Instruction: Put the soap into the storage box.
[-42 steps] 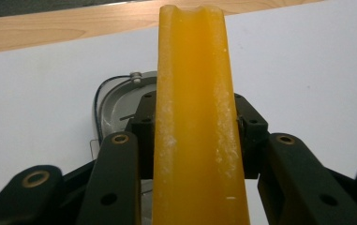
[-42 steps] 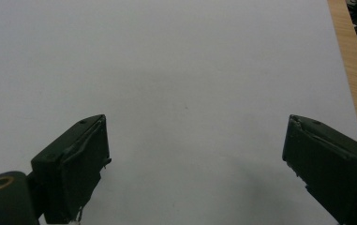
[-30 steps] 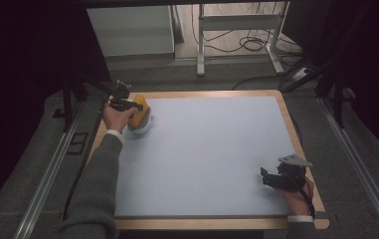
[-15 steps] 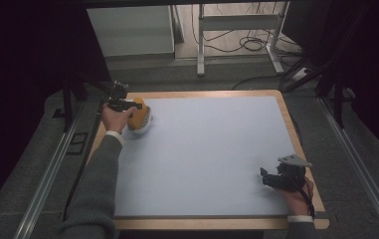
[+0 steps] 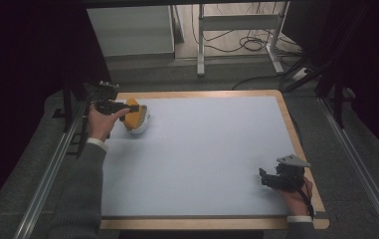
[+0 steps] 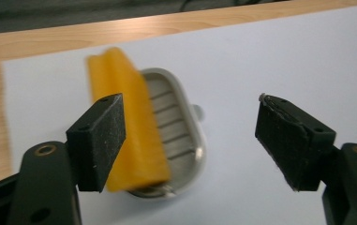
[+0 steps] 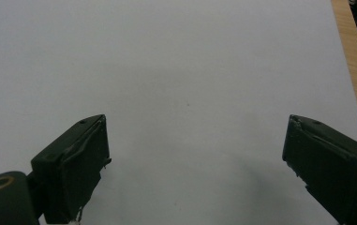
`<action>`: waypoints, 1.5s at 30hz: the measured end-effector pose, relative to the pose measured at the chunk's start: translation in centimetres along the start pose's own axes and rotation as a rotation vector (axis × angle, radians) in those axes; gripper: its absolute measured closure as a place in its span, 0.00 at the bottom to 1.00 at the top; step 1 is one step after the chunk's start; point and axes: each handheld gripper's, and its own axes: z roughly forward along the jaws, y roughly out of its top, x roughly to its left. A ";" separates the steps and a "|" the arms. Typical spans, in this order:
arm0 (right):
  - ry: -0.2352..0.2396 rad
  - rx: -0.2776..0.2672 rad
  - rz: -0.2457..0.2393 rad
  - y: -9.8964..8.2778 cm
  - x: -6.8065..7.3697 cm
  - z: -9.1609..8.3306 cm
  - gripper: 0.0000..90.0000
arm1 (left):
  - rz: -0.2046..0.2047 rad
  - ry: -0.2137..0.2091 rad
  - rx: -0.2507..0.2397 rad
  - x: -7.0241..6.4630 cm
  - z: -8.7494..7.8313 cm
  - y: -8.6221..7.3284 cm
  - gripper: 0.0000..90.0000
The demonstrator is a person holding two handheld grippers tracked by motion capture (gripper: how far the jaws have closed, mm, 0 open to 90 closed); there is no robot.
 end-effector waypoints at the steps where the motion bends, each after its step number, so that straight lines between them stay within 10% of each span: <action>1: 0.000 0.001 -0.001 0.0 0.0 0.0 0.08 | 0.009 -0.012 -0.004 -0.3 -0.2 -0.3 0.27; 21: 0.002 -0.015 -0.005 0.2 0.1 -0.3 0.08 | 0.130 -0.199 -0.060 -5.3 -1.6 -9.7 0.28; 32: 0.004 -0.019 -0.015 0.3 0.2 -0.3 0.08 | 0.168 -0.155 -0.029 -6.4 -1.2 -14.7 0.25; 45: 0.006 -0.047 -0.019 0.6 0.3 -0.7 0.08 | 0.161 -0.146 -0.025 -6.4 -0.8 -15.4 0.25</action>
